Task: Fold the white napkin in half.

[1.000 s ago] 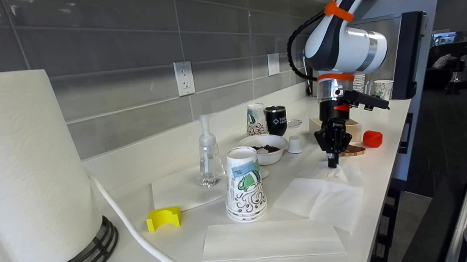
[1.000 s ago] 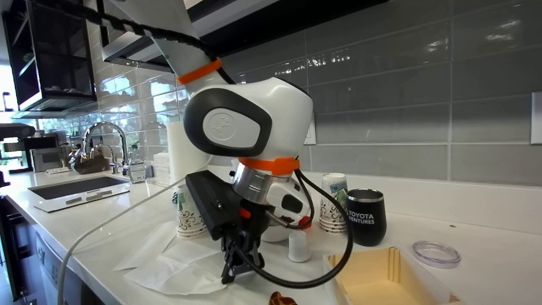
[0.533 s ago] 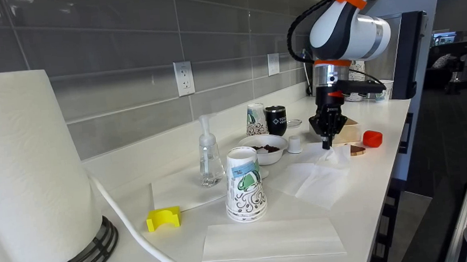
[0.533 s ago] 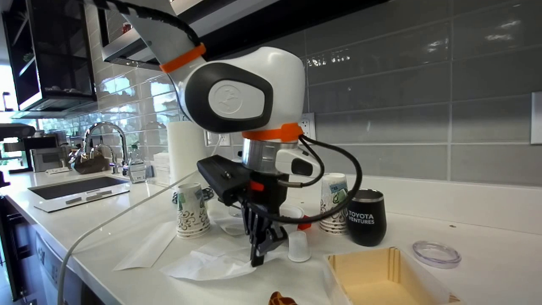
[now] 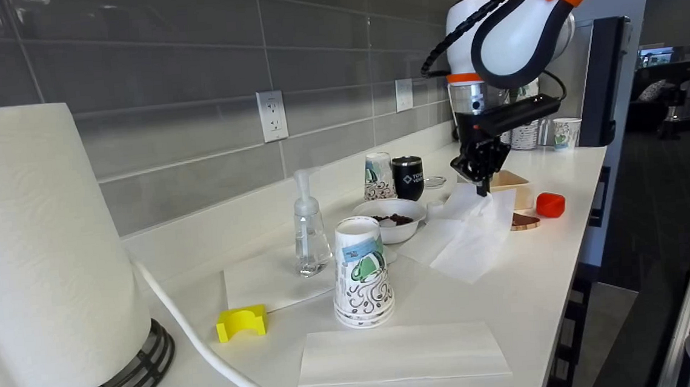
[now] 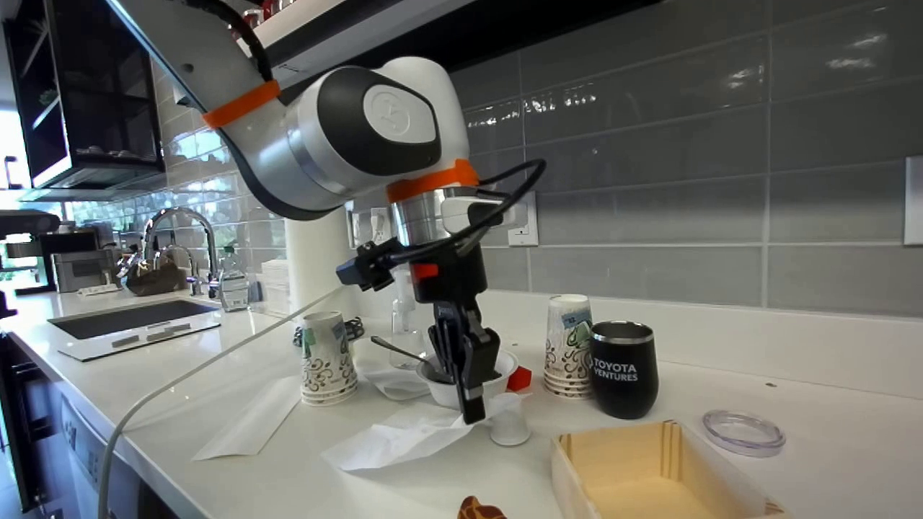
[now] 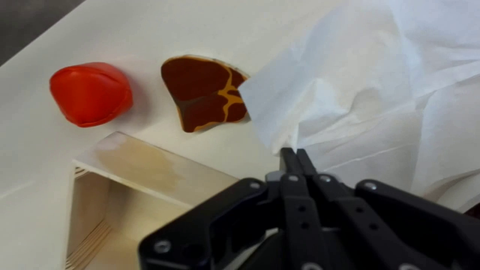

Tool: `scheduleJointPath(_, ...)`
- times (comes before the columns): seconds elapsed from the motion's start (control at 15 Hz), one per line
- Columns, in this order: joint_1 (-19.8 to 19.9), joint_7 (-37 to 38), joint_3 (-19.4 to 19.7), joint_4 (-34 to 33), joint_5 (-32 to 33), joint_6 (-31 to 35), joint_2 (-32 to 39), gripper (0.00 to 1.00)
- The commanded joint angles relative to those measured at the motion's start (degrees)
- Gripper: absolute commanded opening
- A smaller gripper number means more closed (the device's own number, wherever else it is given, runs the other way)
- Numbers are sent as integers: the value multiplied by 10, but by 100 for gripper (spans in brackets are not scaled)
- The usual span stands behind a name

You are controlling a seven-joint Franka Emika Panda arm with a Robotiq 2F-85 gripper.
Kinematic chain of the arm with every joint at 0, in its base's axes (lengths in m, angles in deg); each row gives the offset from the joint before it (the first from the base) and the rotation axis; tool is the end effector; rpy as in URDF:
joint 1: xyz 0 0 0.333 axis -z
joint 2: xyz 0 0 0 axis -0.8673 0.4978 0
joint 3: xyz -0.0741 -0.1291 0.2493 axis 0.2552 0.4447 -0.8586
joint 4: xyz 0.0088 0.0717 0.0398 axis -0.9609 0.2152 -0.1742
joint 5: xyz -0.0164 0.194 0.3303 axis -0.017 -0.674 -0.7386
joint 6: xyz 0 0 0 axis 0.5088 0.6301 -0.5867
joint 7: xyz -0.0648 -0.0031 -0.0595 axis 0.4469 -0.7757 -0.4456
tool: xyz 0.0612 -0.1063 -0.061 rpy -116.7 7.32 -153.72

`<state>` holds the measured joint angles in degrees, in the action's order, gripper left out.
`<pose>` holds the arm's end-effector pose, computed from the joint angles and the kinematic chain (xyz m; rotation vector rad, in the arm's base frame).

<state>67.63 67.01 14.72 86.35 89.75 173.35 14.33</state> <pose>0.3868 -0.0234 0.2618 2.9278 -0.4526 0.0601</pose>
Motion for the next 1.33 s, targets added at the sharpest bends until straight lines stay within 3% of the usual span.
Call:
scheduleJointPath(0.0,22,119,-54,5,92,-56,-43,0)
scheduleJointPath(0.73,-37,269,-121,2,177,-222,-21,0)
scheduleJointPath(1.27,-91,318,-123,4,200,-219,31,0)
